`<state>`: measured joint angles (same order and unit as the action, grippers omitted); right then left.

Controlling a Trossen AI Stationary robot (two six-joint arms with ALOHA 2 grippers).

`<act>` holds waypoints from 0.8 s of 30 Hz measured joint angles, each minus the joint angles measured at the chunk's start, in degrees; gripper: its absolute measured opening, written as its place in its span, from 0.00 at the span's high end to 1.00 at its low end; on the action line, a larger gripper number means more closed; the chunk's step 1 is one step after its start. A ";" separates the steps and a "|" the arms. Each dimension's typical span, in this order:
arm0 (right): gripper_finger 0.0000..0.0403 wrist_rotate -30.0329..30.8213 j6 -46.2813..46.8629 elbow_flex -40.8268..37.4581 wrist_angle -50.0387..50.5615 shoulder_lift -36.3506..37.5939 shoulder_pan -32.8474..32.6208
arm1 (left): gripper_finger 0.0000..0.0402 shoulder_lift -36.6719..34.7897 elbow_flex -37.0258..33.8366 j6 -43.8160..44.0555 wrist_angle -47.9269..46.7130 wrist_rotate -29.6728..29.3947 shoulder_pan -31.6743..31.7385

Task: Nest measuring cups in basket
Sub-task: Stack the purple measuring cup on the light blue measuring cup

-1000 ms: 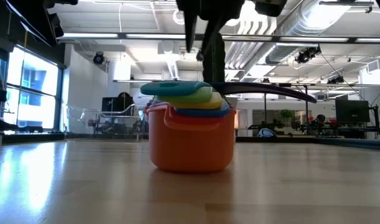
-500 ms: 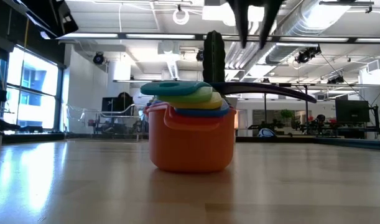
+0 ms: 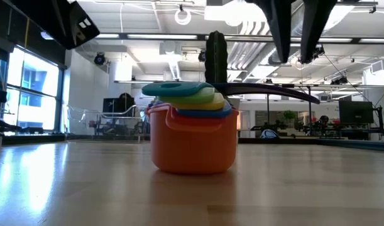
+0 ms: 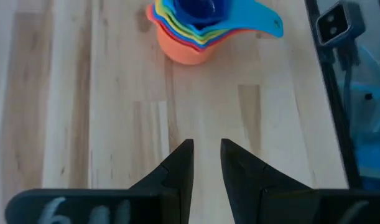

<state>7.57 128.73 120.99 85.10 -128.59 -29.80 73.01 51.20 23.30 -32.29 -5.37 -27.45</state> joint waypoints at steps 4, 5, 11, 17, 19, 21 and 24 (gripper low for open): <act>0.83 1.85 -0.19 0.00 1.04 -1.80 0.02 | 0.83 3.97 0.00 -2.79 3.32 -0.18 -0.77; 0.83 2.25 -0.22 0.00 1.42 -2.13 0.03 | 0.83 4.79 0.00 -3.28 3.81 -0.27 -0.87; 0.83 2.48 -1.51 0.00 1.36 -4.46 0.00 | 0.83 9.87 0.01 -3.52 8.90 -0.23 -0.91; 0.83 1.07 -1.53 0.00 -1.81 -6.05 -0.04 | 0.83 14.33 0.03 -3.51 13.16 0.23 -0.91; 0.83 0.84 -1.53 0.00 -2.68 -6.21 -0.12 | 0.83 15.80 -0.03 -3.51 15.14 0.31 -1.02; 0.83 0.79 -1.56 0.00 -3.81 -6.21 -0.22 | 0.83 16.96 0.02 -3.52 16.65 0.35 -1.09; 0.83 0.61 -1.51 0.00 -4.00 -6.21 -0.42 | 0.83 18.91 0.09 -3.99 21.70 1.08 -1.09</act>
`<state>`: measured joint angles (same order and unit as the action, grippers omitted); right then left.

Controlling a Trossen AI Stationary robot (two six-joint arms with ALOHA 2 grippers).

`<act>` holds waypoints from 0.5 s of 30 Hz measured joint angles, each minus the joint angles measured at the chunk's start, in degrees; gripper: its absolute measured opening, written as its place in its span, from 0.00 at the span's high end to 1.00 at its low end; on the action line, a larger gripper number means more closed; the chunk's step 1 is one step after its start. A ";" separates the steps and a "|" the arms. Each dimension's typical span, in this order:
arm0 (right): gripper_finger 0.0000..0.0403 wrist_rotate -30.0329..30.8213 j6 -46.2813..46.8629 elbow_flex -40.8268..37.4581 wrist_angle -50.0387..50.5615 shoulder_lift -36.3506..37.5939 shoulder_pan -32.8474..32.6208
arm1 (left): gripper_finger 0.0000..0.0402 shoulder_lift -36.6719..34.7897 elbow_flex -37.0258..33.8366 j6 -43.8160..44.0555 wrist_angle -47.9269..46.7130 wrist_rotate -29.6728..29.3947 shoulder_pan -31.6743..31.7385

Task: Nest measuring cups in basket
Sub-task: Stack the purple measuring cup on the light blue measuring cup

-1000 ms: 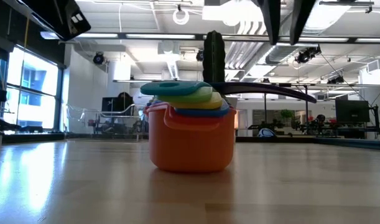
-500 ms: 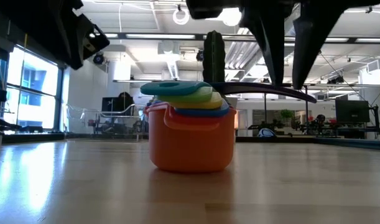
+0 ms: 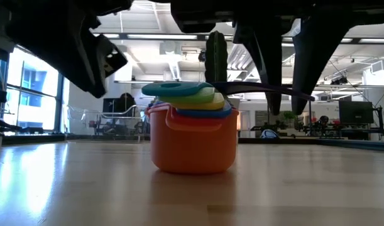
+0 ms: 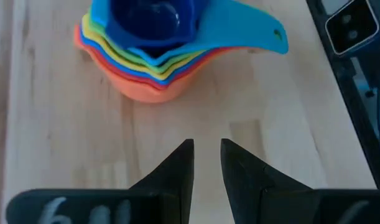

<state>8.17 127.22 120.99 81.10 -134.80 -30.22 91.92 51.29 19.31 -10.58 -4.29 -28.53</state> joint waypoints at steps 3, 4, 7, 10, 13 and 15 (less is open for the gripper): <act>0.83 -1.54 0.02 0.00 -1.59 0.00 0.04 | 0.83 1.46 -0.11 0.02 3.89 2.36 0.00; 0.83 -2.04 -0.06 0.00 -2.70 0.00 0.04 | 0.83 2.20 0.05 0.03 5.39 3.17 0.00; 0.83 -2.12 -0.01 0.00 -5.31 0.01 0.04 | 0.83 3.71 -0.12 0.07 8.00 4.93 -0.20; 0.83 -2.17 0.00 0.00 -7.93 0.02 0.11 | 0.83 4.64 -0.17 0.06 8.72 5.57 -0.32; 0.83 -2.10 0.02 0.00 -10.49 0.00 0.28 | 0.83 6.01 -0.13 0.91 10.68 5.57 -0.42; 0.83 -1.73 -0.02 0.00 -12.39 0.02 0.32 | 0.83 6.85 -0.12 1.91 13.39 5.77 -0.42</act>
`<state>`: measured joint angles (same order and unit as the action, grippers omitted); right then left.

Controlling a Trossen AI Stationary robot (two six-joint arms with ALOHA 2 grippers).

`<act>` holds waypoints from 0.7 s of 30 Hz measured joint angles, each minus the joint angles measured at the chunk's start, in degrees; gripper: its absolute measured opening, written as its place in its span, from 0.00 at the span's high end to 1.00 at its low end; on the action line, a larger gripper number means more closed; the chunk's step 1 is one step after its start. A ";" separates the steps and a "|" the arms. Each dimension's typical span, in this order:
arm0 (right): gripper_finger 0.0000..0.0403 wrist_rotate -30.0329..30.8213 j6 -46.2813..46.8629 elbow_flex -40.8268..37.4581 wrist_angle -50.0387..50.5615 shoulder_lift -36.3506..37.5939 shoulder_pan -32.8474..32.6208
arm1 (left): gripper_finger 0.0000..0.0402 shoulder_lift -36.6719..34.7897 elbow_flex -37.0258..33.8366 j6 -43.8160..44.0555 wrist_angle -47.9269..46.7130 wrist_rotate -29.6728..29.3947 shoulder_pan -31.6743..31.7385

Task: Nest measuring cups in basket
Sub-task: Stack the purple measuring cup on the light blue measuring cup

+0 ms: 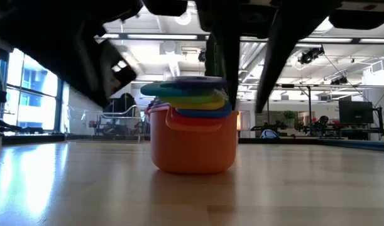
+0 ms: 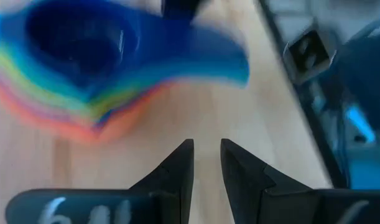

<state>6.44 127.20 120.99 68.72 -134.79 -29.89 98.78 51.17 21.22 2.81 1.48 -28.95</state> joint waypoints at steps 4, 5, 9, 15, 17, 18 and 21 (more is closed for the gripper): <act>0.83 -0.15 0.30 0.00 -0.63 0.00 0.27 | 0.83 1.51 0.00 0.69 3.41 0.51 0.02; 0.83 -0.62 0.45 0.00 -0.40 -0.02 0.37 | 0.83 2.04 0.17 0.69 4.44 0.75 0.00; 0.83 -2.30 1.87 0.00 1.08 -0.02 0.42 | 0.83 3.13 0.14 1.12 6.28 1.01 0.00; 0.83 -3.38 1.80 0.00 -0.52 0.00 0.44 | 0.83 3.93 -0.04 1.70 8.86 1.35 0.04; 0.83 -3.39 1.78 0.00 -1.27 0.00 0.62 | 0.83 3.95 -0.02 1.74 10.21 1.42 0.04; 0.83 -3.33 1.67 0.00 -2.18 0.00 0.72 | 0.83 3.94 -0.02 1.70 10.96 1.42 0.04; 0.83 -3.37 1.50 0.00 -3.70 0.00 1.17 | 0.83 3.94 -0.02 1.72 12.07 1.42 0.04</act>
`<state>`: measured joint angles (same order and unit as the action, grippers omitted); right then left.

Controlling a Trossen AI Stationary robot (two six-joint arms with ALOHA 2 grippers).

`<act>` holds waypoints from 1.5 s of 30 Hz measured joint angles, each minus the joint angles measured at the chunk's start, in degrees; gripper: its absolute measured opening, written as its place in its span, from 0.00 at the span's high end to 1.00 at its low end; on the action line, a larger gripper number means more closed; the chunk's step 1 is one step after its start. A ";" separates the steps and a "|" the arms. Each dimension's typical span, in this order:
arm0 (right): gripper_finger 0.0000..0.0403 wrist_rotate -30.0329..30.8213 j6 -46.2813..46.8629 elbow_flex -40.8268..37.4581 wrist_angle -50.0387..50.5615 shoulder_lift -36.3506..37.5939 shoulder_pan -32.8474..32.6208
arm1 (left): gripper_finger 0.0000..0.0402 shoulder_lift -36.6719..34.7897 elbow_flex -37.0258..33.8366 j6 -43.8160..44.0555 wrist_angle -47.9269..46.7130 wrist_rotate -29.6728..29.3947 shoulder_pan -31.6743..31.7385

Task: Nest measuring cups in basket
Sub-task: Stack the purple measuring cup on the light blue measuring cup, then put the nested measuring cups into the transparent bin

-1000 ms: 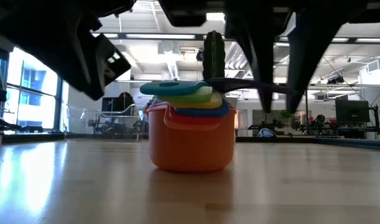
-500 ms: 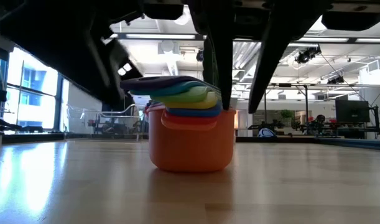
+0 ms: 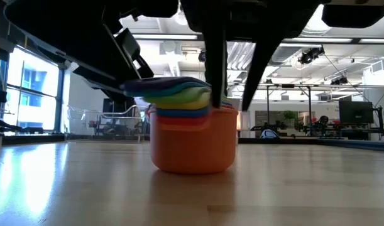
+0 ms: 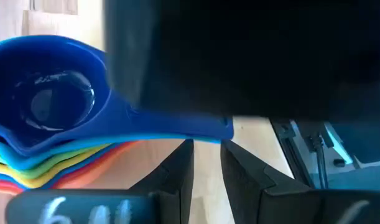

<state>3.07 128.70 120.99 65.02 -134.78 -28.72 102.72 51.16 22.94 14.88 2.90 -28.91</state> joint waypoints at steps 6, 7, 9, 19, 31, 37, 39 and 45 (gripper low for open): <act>0.83 -0.34 -0.21 0.00 -2.52 -1.08 0.65 | 0.83 0.00 0.00 -0.15 -0.80 0.02 0.00; 0.83 -0.27 -0.19 0.00 -2.77 -1.17 0.64 | 0.83 0.00 0.00 -0.55 -1.23 -0.02 0.00; 0.83 -0.31 -0.19 0.00 -2.92 -1.18 0.63 | 0.83 -0.02 0.00 -0.87 -1.44 -0.04 0.00; 0.83 -0.26 0.09 0.00 -1.44 -0.62 0.46 | 0.83 -0.79 0.02 -1.99 -3.81 1.57 0.46; 0.83 0.83 0.92 3.32 3.66 0.90 -0.68 | 0.83 -10.25 0.04 -6.97 -18.64 1.67 2.54; 0.83 4.34 0.24 9.51 13.92 0.98 -0.86 | 0.83 -18.57 0.04 -8.15 -25.70 1.03 3.44; 0.83 5.93 -0.14 12.03 18.63 0.98 -0.86 | 0.83 -21.44 0.04 -8.15 -27.68 0.58 3.71; 0.83 11.08 -1.36 11.76 24.76 4.02 -0.23 | 0.83 -29.38 0.04 -8.19 -31.95 -3.72 4.91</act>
<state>14.15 127.35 132.75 89.77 -130.76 -28.95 73.33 51.20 14.75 -17.07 -0.82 -23.99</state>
